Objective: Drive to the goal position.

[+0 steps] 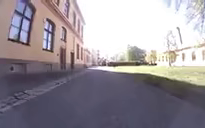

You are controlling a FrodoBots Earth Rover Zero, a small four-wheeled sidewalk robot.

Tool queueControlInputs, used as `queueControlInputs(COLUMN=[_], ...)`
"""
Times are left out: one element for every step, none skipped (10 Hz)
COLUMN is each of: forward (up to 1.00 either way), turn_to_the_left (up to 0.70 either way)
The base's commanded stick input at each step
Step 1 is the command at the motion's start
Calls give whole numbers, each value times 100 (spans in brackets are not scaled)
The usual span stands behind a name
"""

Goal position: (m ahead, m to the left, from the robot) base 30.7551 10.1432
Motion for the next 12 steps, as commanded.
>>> queueControlInputs(forward=[100, 100, 100, 100, 100, 100, 100, 100, 100, 100, 100, 100], turn_to_the_left=[0, 0, 0, 0, 0, 0, 0, 0, 0, 0, 0, 0])
